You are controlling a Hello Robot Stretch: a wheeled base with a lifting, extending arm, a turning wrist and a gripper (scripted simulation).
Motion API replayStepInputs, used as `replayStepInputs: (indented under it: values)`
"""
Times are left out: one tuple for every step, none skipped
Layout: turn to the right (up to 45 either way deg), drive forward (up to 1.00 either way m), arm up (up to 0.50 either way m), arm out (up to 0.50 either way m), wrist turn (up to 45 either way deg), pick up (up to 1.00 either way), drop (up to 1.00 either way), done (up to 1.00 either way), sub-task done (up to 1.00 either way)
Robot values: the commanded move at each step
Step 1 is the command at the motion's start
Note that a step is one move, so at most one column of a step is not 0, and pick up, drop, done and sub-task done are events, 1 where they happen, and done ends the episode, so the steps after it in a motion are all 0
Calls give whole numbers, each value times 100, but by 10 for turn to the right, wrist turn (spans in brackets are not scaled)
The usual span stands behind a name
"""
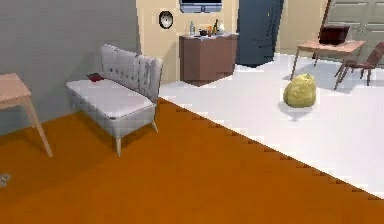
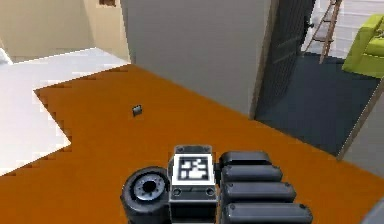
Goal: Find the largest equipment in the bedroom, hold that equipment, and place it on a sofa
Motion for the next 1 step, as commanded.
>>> replayStepInputs:
  values:
    - [420, 0, 0, 0, 0, 0, 0, 0, 0]
